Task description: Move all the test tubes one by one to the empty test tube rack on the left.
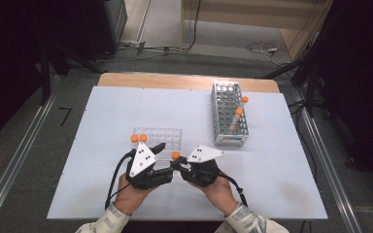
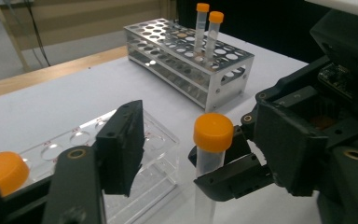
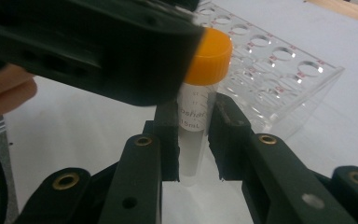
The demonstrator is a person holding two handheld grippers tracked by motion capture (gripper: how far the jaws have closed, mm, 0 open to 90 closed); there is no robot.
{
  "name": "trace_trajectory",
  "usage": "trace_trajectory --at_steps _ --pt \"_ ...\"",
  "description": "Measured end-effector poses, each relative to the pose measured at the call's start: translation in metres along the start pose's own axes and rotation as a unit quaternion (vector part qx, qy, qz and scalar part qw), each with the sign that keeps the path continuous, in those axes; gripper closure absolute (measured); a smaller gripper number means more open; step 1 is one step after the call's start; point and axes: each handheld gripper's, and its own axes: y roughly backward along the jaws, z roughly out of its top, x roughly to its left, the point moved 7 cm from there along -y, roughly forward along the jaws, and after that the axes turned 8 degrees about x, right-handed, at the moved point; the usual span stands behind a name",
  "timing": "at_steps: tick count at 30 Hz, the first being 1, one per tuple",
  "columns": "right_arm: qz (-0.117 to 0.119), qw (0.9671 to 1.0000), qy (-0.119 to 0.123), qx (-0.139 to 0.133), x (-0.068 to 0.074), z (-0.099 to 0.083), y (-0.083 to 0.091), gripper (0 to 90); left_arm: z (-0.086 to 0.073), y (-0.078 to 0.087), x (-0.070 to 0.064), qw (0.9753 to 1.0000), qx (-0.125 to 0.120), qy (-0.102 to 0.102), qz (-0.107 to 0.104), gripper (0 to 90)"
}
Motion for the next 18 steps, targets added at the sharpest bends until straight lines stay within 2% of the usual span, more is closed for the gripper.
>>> trace_trajectory --at_steps 13,18 --pt "0.006 1.0 0.005 -0.004 0.0063 0.0042 0.0007 70.9 -0.0046 -0.0042 -0.0046 0.9998 0.009 -0.009 -0.015 58.2" --pt "0.006 1.0 0.004 -0.002 0.006 0.0039 0.0002 70.9 -0.0049 -0.004 -0.0037 0.9998 0.009 -0.009 -0.012 64.3"
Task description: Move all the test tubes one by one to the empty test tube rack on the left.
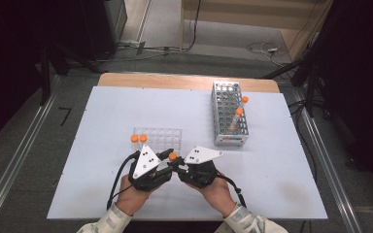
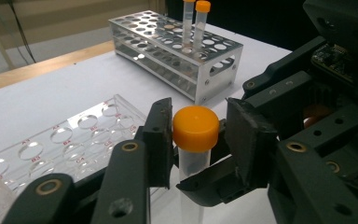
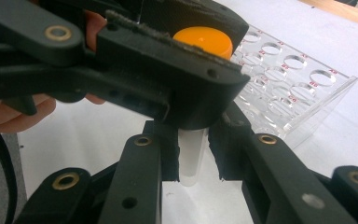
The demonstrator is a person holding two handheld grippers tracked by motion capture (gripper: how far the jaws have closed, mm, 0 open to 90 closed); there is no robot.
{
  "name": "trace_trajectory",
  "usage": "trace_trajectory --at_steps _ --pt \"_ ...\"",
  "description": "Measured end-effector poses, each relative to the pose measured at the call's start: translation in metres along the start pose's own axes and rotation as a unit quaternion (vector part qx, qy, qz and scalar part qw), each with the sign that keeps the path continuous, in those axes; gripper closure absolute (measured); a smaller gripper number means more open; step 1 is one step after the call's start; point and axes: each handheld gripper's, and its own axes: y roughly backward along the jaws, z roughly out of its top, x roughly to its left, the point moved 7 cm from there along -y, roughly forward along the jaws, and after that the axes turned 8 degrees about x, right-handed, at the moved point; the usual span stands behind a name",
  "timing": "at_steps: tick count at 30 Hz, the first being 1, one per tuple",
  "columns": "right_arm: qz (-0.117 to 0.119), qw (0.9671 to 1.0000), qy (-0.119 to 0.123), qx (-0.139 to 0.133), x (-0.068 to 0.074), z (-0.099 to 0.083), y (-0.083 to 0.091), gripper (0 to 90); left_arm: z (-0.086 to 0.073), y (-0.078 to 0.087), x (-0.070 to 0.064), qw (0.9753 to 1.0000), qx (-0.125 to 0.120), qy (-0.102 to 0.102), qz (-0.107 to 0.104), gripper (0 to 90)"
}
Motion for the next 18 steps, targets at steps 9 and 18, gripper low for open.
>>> trace_trajectory --at_steps 9,18 --pt "0.001 1.0 0.0 -0.001 0.0 0.0 0.0 70.8 0.0 0.0 0.001 1.0 -0.001 0.001 0.001 70.3" --pt "-0.014 0.9999 -0.007 -0.005 -0.006 0.0 0.003 35.8 0.006 0.007 0.011 0.9998 -0.012 0.015 0.01 70.9"
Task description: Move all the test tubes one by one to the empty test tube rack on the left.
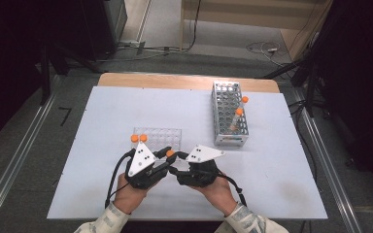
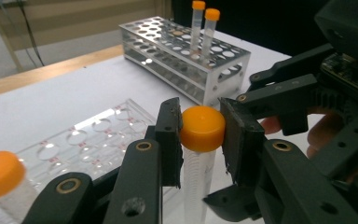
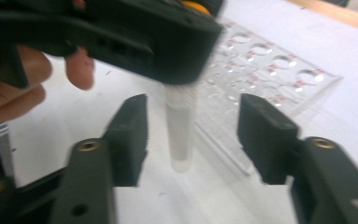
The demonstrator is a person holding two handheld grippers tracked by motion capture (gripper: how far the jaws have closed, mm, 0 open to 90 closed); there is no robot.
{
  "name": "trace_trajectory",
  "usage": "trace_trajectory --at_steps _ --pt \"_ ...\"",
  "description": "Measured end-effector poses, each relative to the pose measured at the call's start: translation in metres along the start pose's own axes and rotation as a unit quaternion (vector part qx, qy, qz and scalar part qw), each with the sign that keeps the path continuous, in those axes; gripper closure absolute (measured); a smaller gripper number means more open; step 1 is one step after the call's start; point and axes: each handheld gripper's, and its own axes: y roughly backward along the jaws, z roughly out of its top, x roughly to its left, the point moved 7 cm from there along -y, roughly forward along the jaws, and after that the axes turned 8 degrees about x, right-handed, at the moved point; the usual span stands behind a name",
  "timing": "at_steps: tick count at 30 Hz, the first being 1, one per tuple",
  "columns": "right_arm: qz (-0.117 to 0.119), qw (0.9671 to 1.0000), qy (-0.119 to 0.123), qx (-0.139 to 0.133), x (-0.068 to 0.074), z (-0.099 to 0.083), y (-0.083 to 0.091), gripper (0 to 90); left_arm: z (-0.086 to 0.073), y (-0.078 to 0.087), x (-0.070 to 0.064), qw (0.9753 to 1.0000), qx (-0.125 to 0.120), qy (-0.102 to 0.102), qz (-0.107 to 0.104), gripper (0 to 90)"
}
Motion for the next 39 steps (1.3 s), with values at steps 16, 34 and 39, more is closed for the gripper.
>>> trace_trajectory --at_steps 16,34,39 --pt "-0.024 0.9986 -0.046 0.001 -0.027 -0.007 0.01 19.6 0.036 0.024 0.03 0.9985 -0.032 0.031 0.031 70.8" --pt "-0.032 0.9979 -0.055 -0.003 -0.032 -0.008 0.012 22.7 0.035 0.014 0.066 0.9946 -0.03 0.043 0.089 70.8" --pt "-0.033 0.9979 -0.056 -0.003 -0.032 -0.008 0.013 23.0 0.03 0.009 0.067 0.994 -0.021 0.037 0.101 70.8"
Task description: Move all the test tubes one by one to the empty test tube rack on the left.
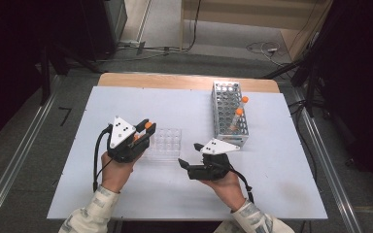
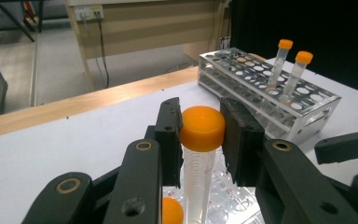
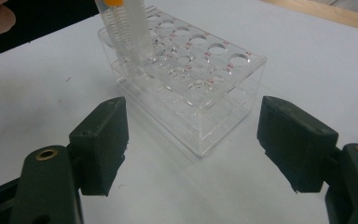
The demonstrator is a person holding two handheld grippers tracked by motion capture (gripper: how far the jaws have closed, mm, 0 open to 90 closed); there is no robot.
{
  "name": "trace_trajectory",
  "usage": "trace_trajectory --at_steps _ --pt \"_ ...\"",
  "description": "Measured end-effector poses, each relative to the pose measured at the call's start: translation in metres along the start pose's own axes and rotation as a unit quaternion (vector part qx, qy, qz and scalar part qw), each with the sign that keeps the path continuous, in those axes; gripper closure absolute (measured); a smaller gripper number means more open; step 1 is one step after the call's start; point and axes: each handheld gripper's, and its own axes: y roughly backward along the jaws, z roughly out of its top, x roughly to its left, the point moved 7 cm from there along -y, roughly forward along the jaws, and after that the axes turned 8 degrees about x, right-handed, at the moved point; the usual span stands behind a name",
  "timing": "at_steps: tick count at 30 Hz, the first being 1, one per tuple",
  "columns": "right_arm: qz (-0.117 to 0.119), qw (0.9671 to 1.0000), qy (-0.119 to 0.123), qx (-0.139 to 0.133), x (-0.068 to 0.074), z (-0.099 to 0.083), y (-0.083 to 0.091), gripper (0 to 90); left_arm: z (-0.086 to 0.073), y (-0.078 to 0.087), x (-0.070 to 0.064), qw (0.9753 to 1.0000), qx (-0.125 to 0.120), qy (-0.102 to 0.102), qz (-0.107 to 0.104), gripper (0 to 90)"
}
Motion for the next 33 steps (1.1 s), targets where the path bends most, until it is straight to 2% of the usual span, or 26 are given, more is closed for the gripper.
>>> trace_trajectory --at_steps 6,16,29,33 --pt "-0.001 1.0 -0.001 0.0 0.0 0.0 0.0 23.4 -0.007 -0.003 0.0 1.0 0.006 -0.001 0.003 70.7" --pt "-0.002 1.0 0.0 0.001 -0.001 -0.001 0.002 23.6 -0.025 -0.011 -0.001 0.9994 0.034 -0.006 0.005 70.4" --pt "-0.003 1.0 0.0 0.001 -0.001 -0.001 0.001 23.8 -0.026 -0.01 -0.003 0.9995 0.031 -0.006 -0.002 65.9" --pt "-0.008 1.0 -0.004 -0.002 -0.005 0.0 0.002 24.0 -0.024 -0.008 -0.004 0.9996 0.025 0.003 -0.013 58.2"
